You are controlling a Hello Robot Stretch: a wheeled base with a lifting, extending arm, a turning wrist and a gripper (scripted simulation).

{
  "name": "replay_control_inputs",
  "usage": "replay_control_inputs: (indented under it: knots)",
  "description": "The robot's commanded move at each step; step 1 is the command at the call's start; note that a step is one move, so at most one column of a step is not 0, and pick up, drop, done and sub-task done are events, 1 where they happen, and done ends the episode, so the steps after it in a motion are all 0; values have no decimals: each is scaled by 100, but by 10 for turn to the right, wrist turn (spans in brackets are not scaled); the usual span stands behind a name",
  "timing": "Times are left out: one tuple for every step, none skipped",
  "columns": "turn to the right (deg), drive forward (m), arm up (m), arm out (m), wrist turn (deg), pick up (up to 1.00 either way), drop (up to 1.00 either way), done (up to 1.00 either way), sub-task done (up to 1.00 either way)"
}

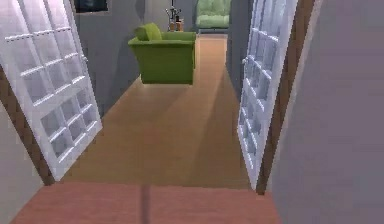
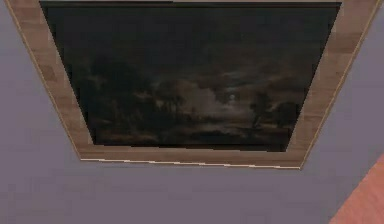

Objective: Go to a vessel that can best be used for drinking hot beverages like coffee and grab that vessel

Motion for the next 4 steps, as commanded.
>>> replay_control_inputs:
  knots:
    - [0,100,0,0,0,0,0,0,0]
    - [90,0,0,0,0,0,0,0,0]
    - [0,15,0,0,0,0,0,0,0]
    - [0,100,0,0,0,0,0,0,0]
